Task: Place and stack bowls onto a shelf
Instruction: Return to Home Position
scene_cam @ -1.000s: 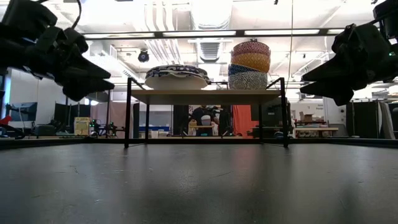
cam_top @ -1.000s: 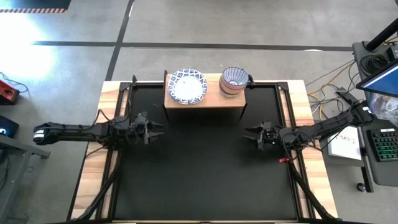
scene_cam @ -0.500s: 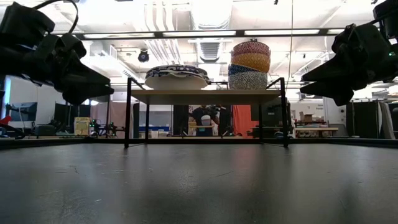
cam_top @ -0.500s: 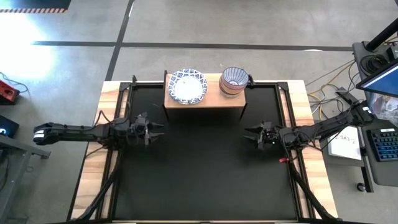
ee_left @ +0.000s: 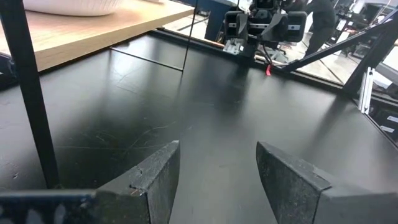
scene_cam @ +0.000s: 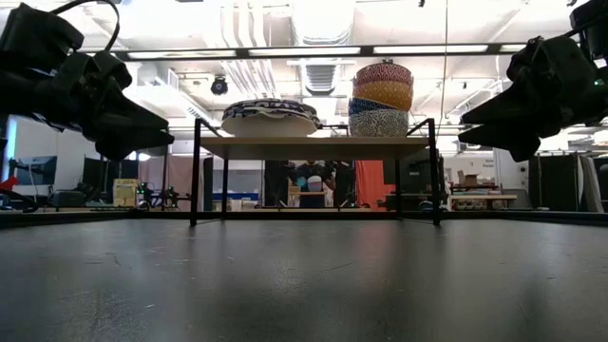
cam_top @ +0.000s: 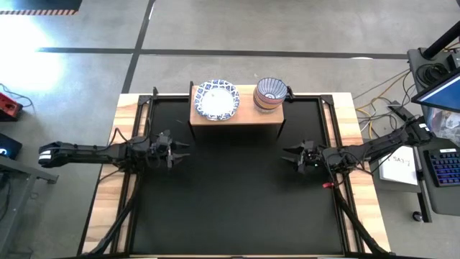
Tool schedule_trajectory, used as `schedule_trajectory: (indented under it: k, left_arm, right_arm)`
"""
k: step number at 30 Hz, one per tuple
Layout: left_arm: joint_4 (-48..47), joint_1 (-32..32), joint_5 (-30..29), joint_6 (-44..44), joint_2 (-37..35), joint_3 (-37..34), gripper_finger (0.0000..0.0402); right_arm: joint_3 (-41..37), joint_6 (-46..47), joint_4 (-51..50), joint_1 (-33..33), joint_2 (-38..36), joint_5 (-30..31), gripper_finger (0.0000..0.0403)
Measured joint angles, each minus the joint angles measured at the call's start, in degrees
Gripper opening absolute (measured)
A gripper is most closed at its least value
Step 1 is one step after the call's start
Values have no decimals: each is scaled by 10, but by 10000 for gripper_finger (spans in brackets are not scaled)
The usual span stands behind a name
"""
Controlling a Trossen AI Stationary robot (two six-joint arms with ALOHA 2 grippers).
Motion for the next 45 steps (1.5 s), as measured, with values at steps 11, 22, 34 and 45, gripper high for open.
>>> schedule_trajectory:
  k: [11,22,34,45]
  left_arm:
    - [-2,-1,0,0,-3,0,194]
    - [-4,-2,0,0,-106,0,194]
    - [-4,-1,1,0,-211,0,194]
    - [-8,-1,1,0,-232,-1,194]
  right_arm:
    - [0,0,0,0,0,0,224]
    - [0,0,0,0,-4,0,224]
    - [0,0,0,0,-108,0,224]
    - [0,0,2,-15,-208,0,224]
